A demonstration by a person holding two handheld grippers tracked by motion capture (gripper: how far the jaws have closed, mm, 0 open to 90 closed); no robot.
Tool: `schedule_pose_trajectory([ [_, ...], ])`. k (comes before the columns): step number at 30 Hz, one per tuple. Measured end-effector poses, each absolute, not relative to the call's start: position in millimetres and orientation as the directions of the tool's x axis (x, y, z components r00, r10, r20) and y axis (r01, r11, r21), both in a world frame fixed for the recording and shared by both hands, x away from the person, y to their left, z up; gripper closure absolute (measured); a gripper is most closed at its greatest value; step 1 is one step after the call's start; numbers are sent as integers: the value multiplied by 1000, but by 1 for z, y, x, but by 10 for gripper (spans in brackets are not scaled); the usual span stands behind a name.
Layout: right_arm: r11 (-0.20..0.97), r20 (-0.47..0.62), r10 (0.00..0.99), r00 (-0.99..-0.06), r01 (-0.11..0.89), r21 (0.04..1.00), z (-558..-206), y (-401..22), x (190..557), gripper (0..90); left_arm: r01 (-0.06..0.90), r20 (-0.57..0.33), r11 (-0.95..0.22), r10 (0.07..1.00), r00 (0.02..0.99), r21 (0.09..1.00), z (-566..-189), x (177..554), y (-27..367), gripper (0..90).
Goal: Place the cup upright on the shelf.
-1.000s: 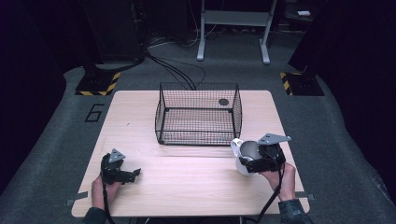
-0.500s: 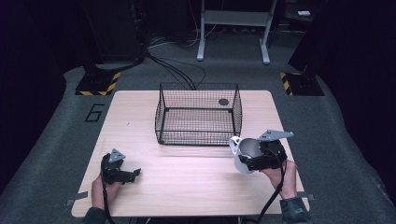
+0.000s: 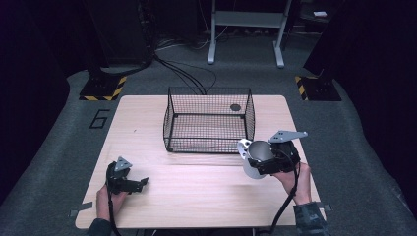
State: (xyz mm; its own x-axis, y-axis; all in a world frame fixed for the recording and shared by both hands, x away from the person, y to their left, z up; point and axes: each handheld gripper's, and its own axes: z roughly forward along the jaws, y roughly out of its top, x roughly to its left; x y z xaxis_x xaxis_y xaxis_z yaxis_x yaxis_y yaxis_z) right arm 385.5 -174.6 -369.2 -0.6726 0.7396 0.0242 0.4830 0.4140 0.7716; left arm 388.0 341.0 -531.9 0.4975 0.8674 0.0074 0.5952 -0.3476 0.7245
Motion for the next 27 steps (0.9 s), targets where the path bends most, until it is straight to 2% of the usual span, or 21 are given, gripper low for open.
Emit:
schedule_pose_trajectory([
  [15, 431, 26, 696, -717, 446, 784, -330, -151, 400, 56, 599, 9, -350, 867, 497, 720, -532, 388, 341, 0],
  [27, 445, 31, 674, -738, 440, 780, -316, -134, 422, 56, 602, 6, -354, 865, 501, 716, -531, 388, 341, 0],
])
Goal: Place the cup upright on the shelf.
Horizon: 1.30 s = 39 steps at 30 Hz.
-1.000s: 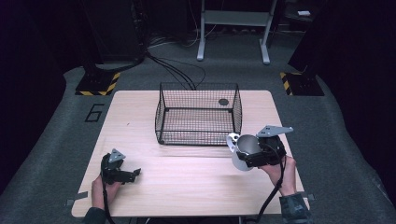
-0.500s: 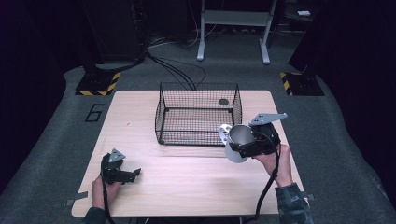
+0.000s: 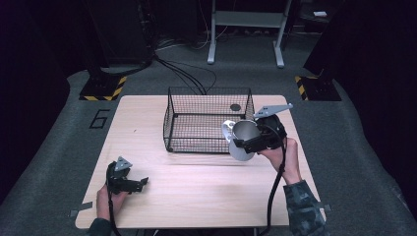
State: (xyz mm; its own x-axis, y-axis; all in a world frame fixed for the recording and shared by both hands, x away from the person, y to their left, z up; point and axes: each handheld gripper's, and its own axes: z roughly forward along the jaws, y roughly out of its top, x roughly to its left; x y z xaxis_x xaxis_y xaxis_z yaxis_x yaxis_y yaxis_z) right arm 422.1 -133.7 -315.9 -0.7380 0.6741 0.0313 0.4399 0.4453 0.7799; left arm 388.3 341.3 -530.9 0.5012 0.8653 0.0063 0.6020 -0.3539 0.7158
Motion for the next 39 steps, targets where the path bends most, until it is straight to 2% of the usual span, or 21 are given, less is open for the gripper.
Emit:
schedule_pose_trajectory([
  [39, 462, 18, 657, -754, 421, 781, -294, -94, 479, 56, 603, 5, -352, 866, 499, 716, -531, 388, 341, 0],
])
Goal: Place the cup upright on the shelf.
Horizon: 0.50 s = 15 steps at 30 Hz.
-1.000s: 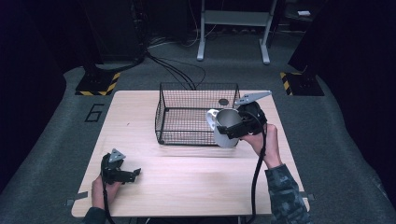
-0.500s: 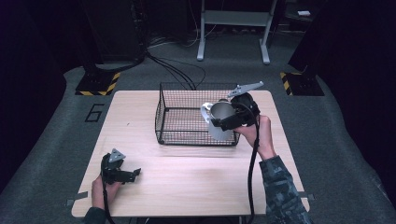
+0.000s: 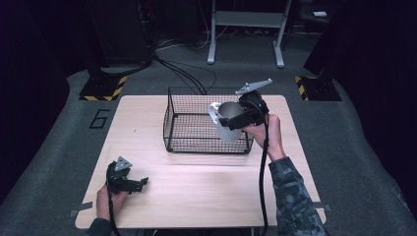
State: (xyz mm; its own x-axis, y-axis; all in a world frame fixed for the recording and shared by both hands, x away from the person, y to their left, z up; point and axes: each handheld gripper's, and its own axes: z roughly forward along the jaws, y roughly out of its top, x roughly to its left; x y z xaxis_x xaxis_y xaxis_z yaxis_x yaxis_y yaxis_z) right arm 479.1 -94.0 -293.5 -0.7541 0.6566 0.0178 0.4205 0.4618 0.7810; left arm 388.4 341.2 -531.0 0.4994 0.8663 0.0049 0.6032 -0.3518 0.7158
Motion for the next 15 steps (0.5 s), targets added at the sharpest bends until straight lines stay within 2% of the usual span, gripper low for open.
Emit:
schedule_pose_trajectory([
  [15, 466, 8, 672, -740, 431, 773, -287, -86, 501, 57, 603, 9, -360, 864, 504, 712, -531, 388, 342, 0],
])
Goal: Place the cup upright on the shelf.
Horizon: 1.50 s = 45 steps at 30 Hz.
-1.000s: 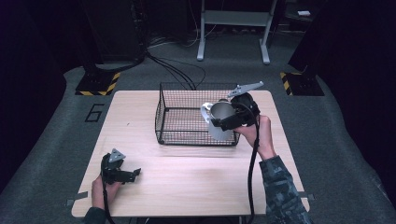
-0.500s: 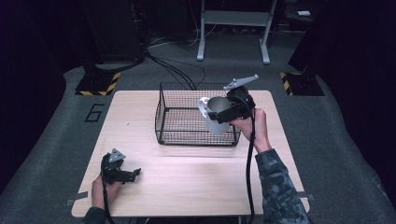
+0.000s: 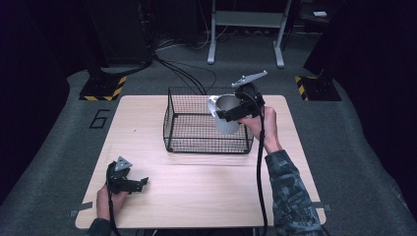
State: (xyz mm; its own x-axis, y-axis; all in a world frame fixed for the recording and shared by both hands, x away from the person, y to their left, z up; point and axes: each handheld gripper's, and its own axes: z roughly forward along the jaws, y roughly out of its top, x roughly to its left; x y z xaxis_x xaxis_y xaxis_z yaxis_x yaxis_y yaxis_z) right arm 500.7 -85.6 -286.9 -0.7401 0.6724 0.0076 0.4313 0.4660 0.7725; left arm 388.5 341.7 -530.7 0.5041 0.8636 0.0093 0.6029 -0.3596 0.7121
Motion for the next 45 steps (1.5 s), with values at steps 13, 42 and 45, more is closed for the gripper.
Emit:
schedule_pose_trajectory([
  [13, 472, 9, 675, -737, 441, 763, -288, -74, 521, 56, 601, 11, -360, 864, 504, 713, -531, 388, 342, 0],
  [42, 464, 34, 728, -685, 529, 710, -312, -52, 568, 56, 602, 16, -369, 860, 509, 708, -530, 388, 342, 0],
  [45, 469, 34, 727, -686, 532, 704, -316, -51, 573, 56, 606, 11, -368, 860, 510, 705, -530, 388, 342, 0],
])
